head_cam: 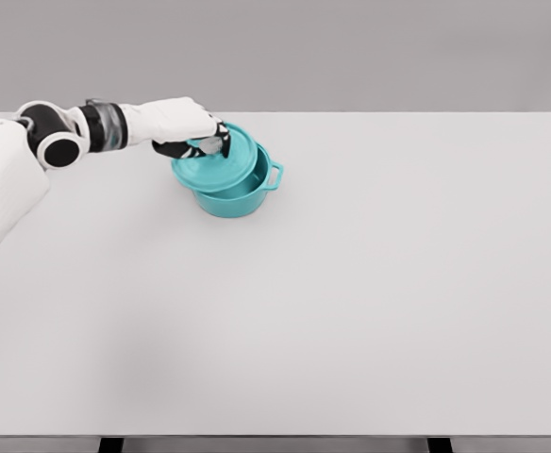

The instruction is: Cover the pot with left arm

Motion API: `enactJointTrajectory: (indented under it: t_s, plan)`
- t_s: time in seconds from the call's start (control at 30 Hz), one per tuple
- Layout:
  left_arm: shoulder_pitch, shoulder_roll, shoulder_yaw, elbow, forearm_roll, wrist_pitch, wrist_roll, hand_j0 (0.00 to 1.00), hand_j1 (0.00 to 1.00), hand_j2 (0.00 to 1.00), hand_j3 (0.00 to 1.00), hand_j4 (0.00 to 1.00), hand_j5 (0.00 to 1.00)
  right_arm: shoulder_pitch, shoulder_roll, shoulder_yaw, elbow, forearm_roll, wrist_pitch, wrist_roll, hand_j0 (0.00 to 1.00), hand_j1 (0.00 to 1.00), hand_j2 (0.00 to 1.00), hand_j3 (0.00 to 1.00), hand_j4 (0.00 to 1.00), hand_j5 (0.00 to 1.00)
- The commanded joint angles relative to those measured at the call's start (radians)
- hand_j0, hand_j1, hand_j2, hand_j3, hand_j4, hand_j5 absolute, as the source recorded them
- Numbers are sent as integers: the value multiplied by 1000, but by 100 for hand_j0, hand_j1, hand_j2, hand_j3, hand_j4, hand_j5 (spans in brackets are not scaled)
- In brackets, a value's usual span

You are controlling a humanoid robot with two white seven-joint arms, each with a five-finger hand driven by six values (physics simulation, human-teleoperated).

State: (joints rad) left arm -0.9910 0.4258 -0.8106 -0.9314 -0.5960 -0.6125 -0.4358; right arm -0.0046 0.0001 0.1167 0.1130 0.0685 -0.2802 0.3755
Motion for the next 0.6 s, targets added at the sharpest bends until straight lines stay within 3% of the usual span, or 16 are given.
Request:
enactJointTrajectory:
  t_s: [0.0, 0.57]
  plan:
    - [0, -18, -2, 9, 8, 2, -1, 54, 54, 54, 54, 54, 54, 0, 0, 0, 1, 1, 0, 0, 100, 100, 100, 100, 100, 100]
    - [2, -35, -1, 17, 12, 2, -4, 54, 54, 54, 54, 54, 54, 0, 0, 0, 1, 1, 0, 0, 100, 100, 100, 100, 100, 100]
